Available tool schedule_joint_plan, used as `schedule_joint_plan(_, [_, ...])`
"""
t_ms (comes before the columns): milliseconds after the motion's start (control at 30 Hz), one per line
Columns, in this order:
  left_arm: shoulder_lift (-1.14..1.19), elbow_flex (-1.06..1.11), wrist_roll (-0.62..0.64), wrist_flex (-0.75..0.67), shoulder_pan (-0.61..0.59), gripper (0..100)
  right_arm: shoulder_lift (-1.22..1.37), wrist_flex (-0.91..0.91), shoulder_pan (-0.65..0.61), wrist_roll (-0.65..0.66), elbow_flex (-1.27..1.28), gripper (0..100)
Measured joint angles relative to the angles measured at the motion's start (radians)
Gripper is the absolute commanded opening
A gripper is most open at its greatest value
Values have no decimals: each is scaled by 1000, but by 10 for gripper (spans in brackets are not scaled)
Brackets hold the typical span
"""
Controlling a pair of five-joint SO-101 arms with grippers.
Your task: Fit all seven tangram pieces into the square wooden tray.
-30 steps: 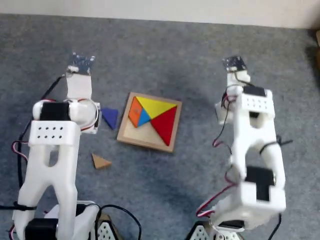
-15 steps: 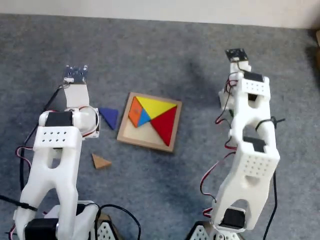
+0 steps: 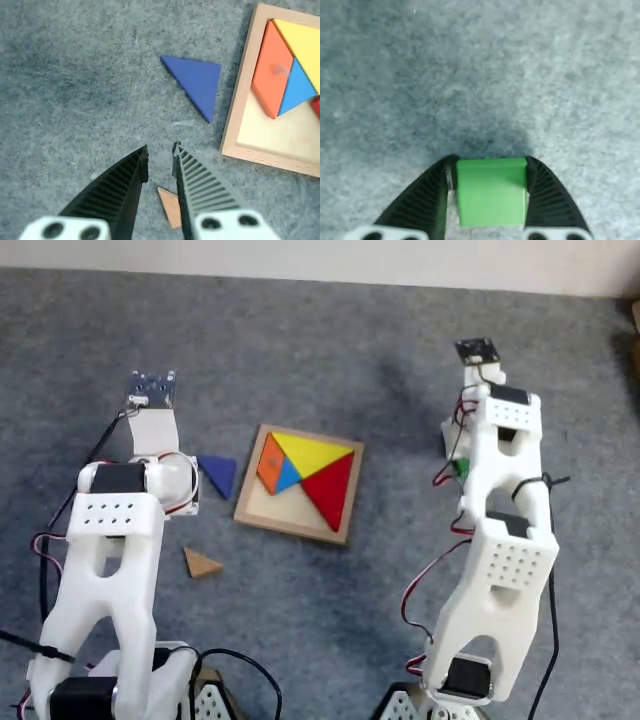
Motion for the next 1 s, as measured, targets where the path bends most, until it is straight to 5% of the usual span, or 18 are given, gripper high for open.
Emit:
schedule_joint_plan(400, [0, 0, 0, 0, 0, 98, 26, 586, -68, 0, -491, 80])
schedule_joint_plan(567, [0, 0, 0, 0, 0, 98, 25, 631, -157, 0, -654, 80])
schedule_joint_plan(1000, [0, 0, 3, -18, -95, 98, -347, 634, -420, 0, -176, 80])
